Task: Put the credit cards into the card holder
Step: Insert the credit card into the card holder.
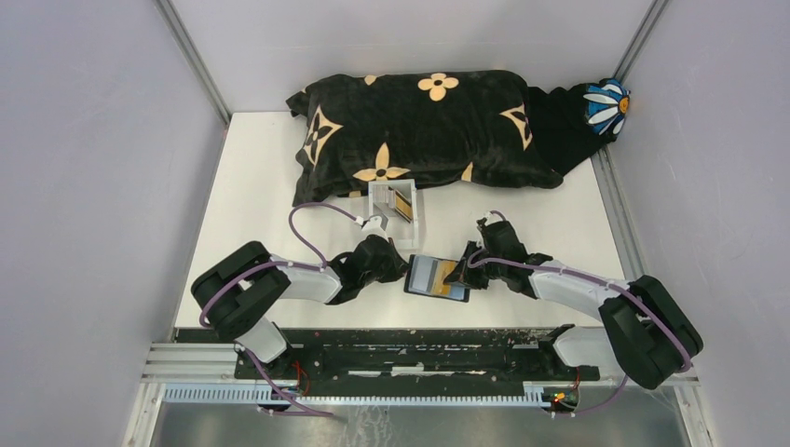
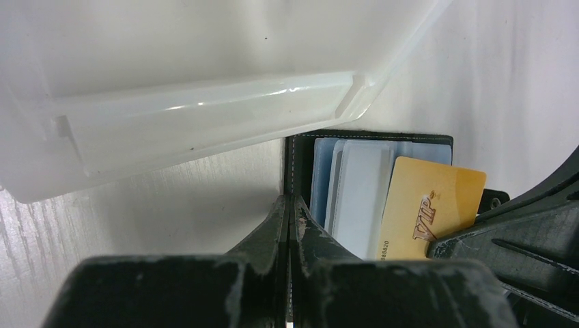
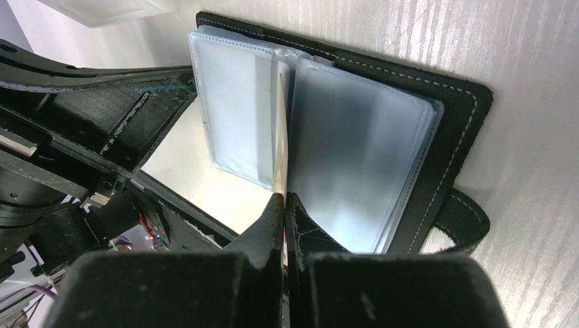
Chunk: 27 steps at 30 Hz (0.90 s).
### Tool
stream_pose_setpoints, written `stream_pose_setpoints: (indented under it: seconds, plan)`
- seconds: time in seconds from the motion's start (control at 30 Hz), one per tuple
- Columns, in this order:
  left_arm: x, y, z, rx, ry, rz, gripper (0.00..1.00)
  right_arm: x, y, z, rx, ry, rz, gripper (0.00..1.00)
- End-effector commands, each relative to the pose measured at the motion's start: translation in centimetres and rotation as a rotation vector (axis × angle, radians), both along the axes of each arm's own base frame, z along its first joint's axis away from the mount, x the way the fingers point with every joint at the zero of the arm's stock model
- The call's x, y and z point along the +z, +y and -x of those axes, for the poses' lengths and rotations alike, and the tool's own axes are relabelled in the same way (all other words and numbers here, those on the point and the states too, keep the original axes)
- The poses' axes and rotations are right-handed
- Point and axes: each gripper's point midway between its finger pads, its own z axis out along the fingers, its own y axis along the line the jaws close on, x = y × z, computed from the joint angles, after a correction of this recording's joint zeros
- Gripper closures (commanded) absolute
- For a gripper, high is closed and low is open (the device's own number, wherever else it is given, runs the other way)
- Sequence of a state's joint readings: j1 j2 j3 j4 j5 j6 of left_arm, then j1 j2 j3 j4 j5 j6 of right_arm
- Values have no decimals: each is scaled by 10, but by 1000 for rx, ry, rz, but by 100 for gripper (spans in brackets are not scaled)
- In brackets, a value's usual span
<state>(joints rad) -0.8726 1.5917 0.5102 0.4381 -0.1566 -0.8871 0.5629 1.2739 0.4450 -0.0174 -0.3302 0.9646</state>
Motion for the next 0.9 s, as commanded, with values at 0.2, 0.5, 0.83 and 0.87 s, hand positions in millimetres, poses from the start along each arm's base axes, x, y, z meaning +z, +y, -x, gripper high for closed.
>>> stream_pose_setpoints:
  seconds: [0.2, 0.5, 0.83, 0.87]
  plan:
    - [-25, 13, 8, -29, 15, -102, 97, -10, 5, 1, 27, 2, -12, 99]
    - [-30, 16, 11, -35, 31, -126, 97, -19, 3, 2, 13, 15, -8, 99]
    - [-38, 18, 21, -47, 59, -134, 97, -32, -5, -4, -52, -15, 13, 99]
    - [-39, 18, 23, -49, 62, -136, 97, -32, -5, -5, -57, -19, 13, 99]
